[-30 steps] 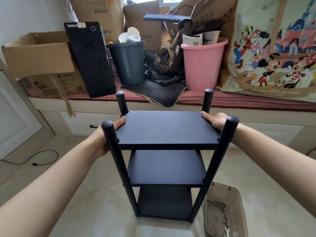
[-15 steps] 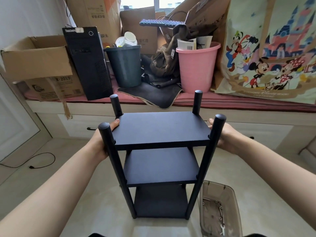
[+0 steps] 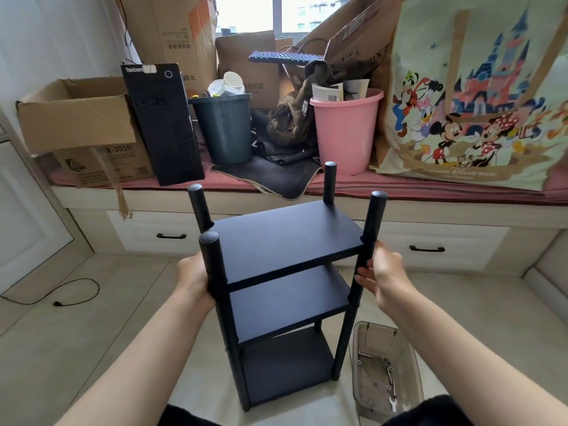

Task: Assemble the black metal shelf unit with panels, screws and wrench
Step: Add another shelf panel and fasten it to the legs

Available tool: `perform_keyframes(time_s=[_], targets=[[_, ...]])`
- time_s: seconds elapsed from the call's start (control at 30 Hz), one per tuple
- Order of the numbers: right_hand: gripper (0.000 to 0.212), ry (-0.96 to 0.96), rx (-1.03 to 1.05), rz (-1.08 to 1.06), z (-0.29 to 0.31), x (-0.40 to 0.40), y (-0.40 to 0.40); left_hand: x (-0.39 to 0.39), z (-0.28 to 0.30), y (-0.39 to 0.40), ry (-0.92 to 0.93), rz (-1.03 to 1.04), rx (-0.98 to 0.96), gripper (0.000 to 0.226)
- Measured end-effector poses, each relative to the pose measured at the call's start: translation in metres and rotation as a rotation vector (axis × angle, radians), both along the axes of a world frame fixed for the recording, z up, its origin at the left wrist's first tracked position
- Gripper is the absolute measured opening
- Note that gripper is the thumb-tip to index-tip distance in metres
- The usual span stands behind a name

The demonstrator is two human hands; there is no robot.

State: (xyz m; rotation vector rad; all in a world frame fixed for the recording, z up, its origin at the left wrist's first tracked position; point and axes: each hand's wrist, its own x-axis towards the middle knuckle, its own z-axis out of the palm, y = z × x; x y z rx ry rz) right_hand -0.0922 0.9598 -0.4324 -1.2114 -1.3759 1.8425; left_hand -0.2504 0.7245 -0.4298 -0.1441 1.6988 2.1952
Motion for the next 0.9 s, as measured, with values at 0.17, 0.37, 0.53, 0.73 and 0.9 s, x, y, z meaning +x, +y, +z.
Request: perform_keyframes(time_s=[0.17,0.37,0.53,0.73,0.9], targets=[[0.054,0.052,-0.226,0.292,0.001,-0.011,-0.033,0.010,0.001,0.001,-0.005,0.012,-0.005,0.034],[0.029,0.412,-0.243,0.214,0.013,-0.031,-0.038,0.011,0.017,0.001,0.031,-0.020,0.034,0.027],[0.028,0.463,-0.173,0.234,0.013,-0.032,-0.033,0.009,0.014,0.001,0.087,-0.057,0.047,0.025],[0.031,0.466,-0.126,0.254,0.020,-0.031,-0.032,0.015,0.015,-0.002,0.125,-0.150,0.118,0.022],[0.035,0.449,-0.132,0.264,0.020,-0.031,-0.026,0.022,0.017,-0.001,0.093,-0.219,0.172,0.025]])
